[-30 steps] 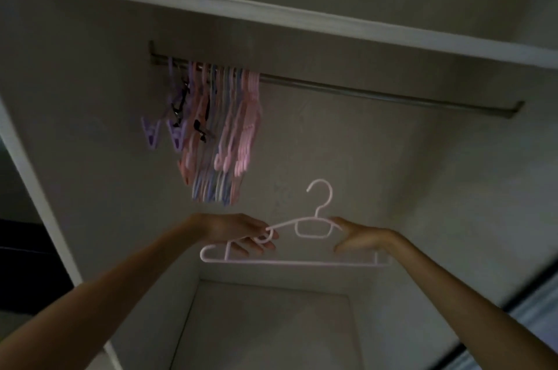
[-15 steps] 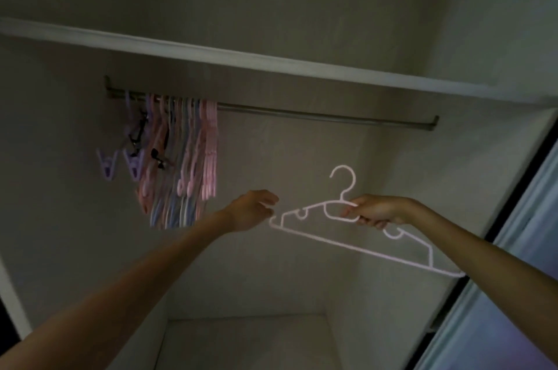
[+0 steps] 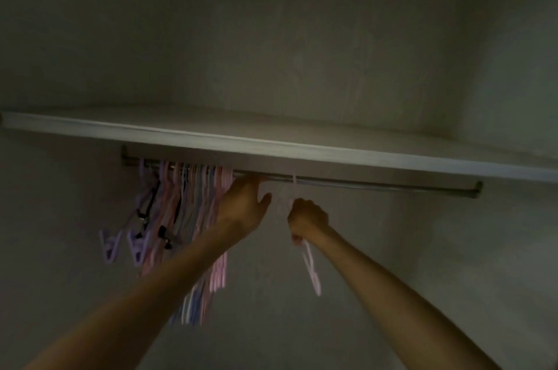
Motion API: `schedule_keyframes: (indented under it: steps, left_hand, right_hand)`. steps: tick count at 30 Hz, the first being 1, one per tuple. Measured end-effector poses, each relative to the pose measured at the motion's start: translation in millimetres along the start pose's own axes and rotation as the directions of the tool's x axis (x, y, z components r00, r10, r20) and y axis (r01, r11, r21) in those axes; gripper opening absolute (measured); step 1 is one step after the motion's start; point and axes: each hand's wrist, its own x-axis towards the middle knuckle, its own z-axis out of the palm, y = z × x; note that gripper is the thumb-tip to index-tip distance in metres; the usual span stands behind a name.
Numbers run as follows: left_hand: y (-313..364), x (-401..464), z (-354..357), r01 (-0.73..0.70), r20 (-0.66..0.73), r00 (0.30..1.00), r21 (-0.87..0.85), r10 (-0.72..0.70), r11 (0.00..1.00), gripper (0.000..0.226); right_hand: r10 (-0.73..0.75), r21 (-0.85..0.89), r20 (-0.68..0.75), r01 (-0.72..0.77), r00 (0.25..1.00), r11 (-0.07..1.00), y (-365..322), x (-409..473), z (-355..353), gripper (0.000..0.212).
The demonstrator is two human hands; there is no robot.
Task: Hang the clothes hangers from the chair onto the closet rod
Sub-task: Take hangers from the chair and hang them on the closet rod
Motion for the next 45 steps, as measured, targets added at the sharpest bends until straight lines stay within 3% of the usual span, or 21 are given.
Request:
schedule_keyframes:
  steps: [6,15,18,20,22,27,30,36,45]
  left_hand:
    - [-15,40,12,-0.038,0.156,0.987,0.052,0.029,0.998,0.059]
    - [-17,68,30,-0.212,0.317,0.935,0.135,0.161,0.968,0.057]
    - [-26,74,31,-0.235,0.284,0.943,0.189,0.176,0.953,0.049]
    - [-31,77,27,-0.252,0.232,0.951,0.211,0.202,0.944,0.044]
    - [-36,77,22,-0.255,0.19,0.958,0.213,0.216,0.943,0.045]
    - [-58,73,7,-0.177,0.122,0.98,0.181,0.157,0.967,0.055]
    - [-74,71,-7,-0.117,0.106,0.99,0.211,0.097,0.97,0.054]
    - [-87,66,-23,-0.08,0.151,0.987,0.221,0.047,0.972,0.061]
    - [-77,59,-23,-0.038,0.201,0.98,0.189,-0.001,0.981,0.073]
  right_hand:
    - [-0.04,0.103,0.005,0.04,0.999,0.994,-20,26,31,0.025]
    - [-0.208,0.12,0.088,0.197,0.974,0.973,-7,32,27,0.045]
    - [-0.246,0.08,-0.119,0.257,0.962,0.963,9,35,20,0.039]
    - [-0.292,0.02,-0.323,0.315,0.9,0.949,19,42,14,0.032]
    - [-0.353,-0.058,-0.406,0.362,0.843,0.93,19,52,9,0.04]
    - [-0.488,-0.167,-0.422,0.463,0.764,0.87,-13,74,11,0.057]
    - [-0.515,-0.131,-0.385,0.507,0.766,0.852,-34,84,19,0.056]
    - [-0.574,-0.077,-0.515,0.632,0.637,0.771,-59,91,26,0.043]
    - [-0.597,-0.095,-0.505,0.647,0.623,0.756,-51,94,21,0.042]
